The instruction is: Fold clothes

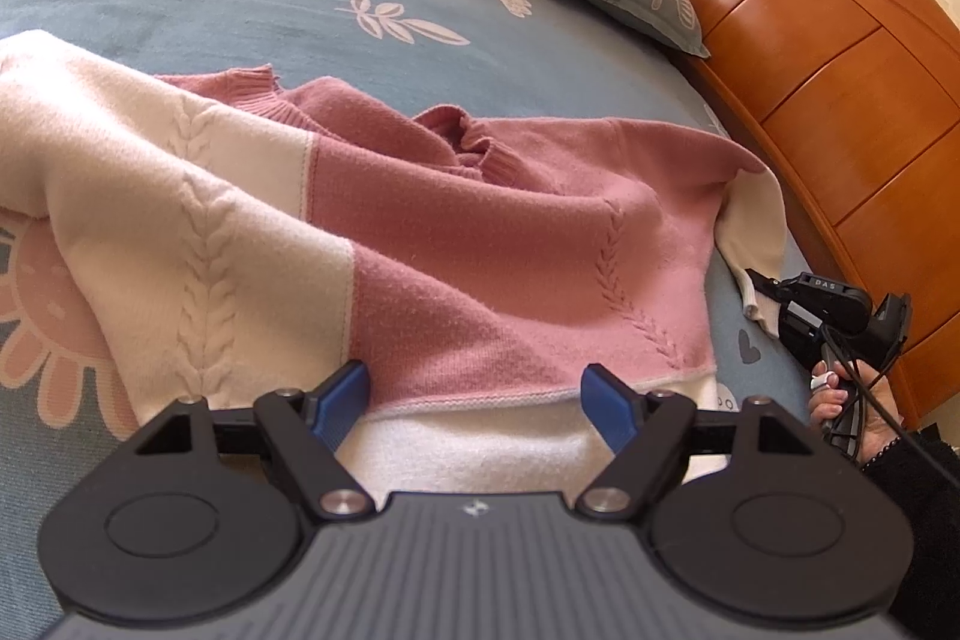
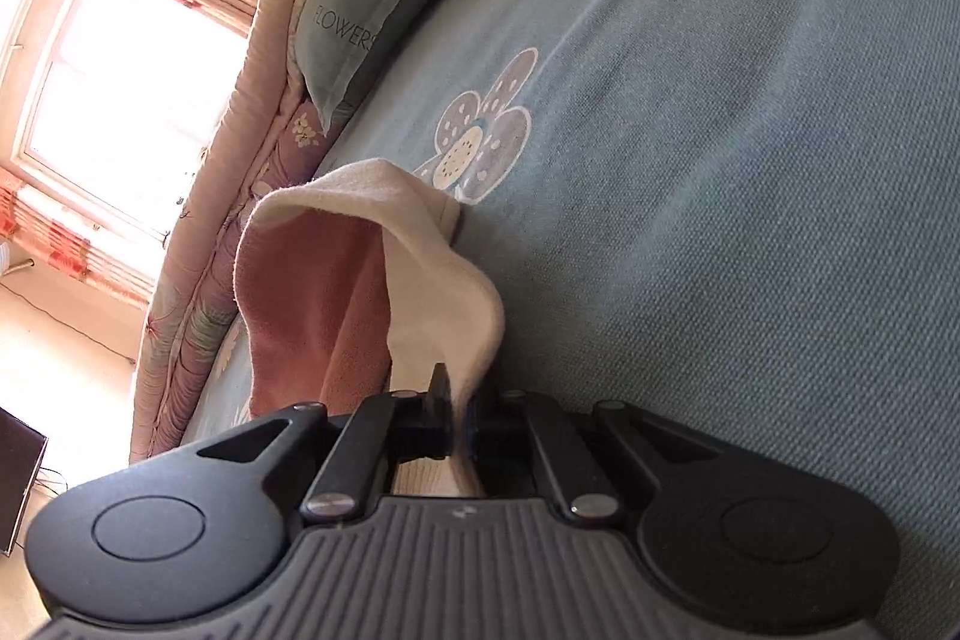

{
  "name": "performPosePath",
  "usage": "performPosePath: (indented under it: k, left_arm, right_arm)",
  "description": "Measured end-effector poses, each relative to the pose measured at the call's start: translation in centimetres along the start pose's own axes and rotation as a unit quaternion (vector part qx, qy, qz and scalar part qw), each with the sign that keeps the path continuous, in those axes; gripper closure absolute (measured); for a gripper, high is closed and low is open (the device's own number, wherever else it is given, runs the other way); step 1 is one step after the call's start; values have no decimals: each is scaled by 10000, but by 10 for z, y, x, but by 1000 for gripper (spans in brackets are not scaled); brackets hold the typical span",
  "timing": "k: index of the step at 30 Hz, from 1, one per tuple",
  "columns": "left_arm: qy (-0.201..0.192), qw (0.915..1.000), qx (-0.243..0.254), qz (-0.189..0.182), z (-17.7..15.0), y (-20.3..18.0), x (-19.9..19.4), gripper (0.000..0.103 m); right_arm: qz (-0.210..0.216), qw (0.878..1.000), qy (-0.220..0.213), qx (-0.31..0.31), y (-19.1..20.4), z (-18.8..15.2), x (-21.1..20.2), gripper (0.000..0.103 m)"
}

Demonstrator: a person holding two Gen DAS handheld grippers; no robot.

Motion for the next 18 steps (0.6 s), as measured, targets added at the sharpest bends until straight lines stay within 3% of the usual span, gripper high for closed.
performPosePath:
  k: [11, 18]
  left_arm:
    - [0, 10000, -31, -55, 0, 2, -1, 25]
    - [4, 9999, -52, -122, 0, 4, -2, 25]
  right_arm:
    - [-273, 9994, 15, -217, 17, 11, -20, 96]
    - [-416, 9959, -191, -786, 39, 26, -79, 96]
Point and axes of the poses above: each gripper's, at about its wrist camera, not at the fingertips, and x roughly the way its jaws point, y to its left, z to its top, the point moved 3 cm from there along x, roughly the way its jaws point, and after that the axes turned 4 degrees about -y, right-handed, at the moved point
